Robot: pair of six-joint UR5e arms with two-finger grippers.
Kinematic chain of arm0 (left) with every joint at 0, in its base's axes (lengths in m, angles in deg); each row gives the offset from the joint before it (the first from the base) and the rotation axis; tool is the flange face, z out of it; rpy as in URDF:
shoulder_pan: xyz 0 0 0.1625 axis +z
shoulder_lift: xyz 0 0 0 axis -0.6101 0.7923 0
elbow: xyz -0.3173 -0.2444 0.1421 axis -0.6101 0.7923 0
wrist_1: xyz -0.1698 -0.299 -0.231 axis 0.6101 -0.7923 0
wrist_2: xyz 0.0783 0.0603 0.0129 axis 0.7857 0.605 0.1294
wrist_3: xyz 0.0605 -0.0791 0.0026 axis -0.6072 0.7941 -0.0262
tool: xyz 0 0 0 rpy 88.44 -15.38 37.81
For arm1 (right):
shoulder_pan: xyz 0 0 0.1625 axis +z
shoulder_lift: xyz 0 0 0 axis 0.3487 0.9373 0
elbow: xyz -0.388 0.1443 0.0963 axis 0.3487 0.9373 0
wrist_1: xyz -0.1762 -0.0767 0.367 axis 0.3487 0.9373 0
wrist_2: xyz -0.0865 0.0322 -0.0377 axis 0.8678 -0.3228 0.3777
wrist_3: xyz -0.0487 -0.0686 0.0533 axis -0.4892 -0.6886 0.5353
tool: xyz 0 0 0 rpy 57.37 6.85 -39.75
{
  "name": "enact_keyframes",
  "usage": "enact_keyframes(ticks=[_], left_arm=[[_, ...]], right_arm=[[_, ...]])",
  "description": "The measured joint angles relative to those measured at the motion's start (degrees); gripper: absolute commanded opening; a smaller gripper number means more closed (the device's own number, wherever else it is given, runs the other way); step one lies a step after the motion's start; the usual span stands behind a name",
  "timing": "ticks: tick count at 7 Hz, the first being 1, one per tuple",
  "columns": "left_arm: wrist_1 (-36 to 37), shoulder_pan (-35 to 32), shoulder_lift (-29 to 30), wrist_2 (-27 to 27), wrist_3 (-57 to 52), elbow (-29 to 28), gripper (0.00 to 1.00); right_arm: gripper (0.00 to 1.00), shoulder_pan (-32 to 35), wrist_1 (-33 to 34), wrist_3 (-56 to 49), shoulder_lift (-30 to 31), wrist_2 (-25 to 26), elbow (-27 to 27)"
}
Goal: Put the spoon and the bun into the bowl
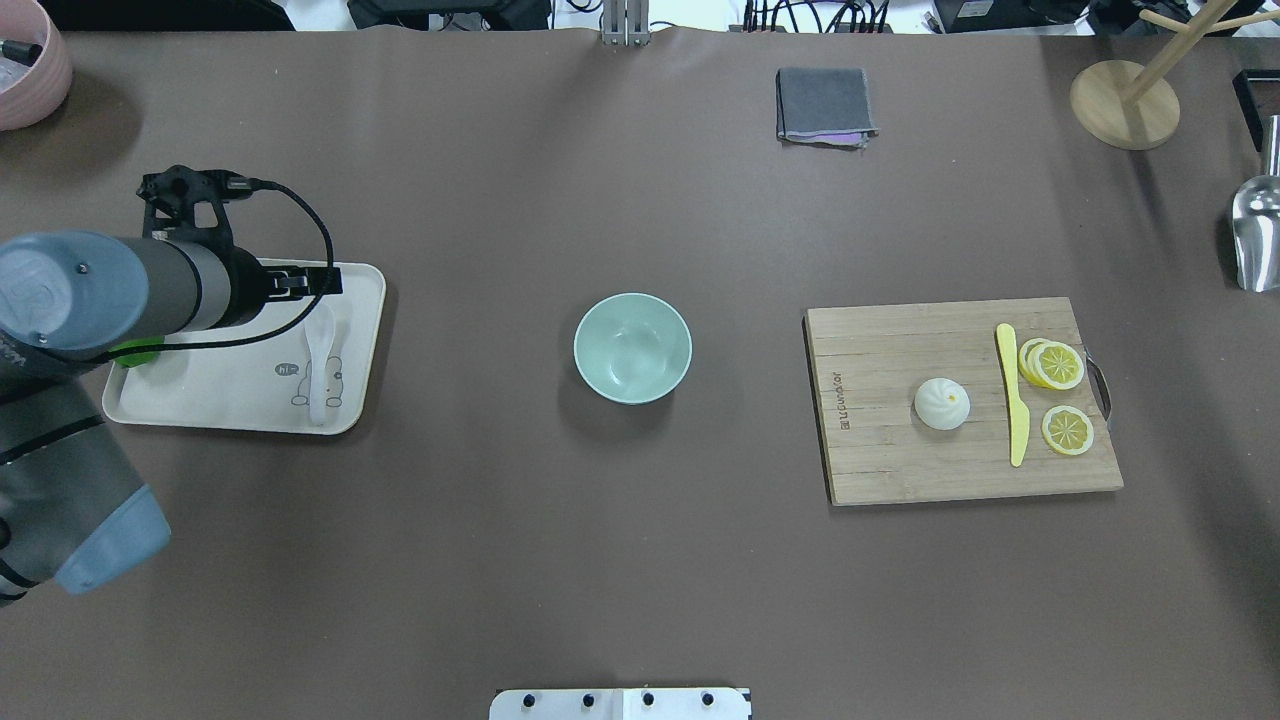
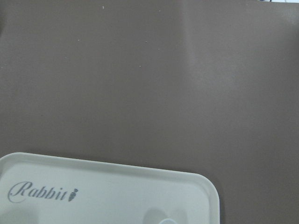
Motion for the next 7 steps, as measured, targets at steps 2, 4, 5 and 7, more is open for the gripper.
enact_keyframes(ticks=[2,4,5,7], left_arm=[[-0.8,2.0,0.2,1.6,0.1,-2.5,0.98],[-1.0,3.9,-0.1,1.9,0.0,-3.0,0.98],[-1.0,5.2,-0.2,1.9,0.0,-3.0,0.96],[-1.0,6.7,-0.5,2.0,-0.1,-3.1,0.58]], right_arm=[[1.00,-4.4,-5.9,12.3,-2.3,-0.1,-0.4],[1.00,-9.3,-8.6,20.6,-5.3,0.0,-0.7],[1.00,-10.7,-8.9,22.2,-6.4,0.2,-0.7],[1.00,-13.0,-9.0,25.7,-8.8,0.6,-0.8]])
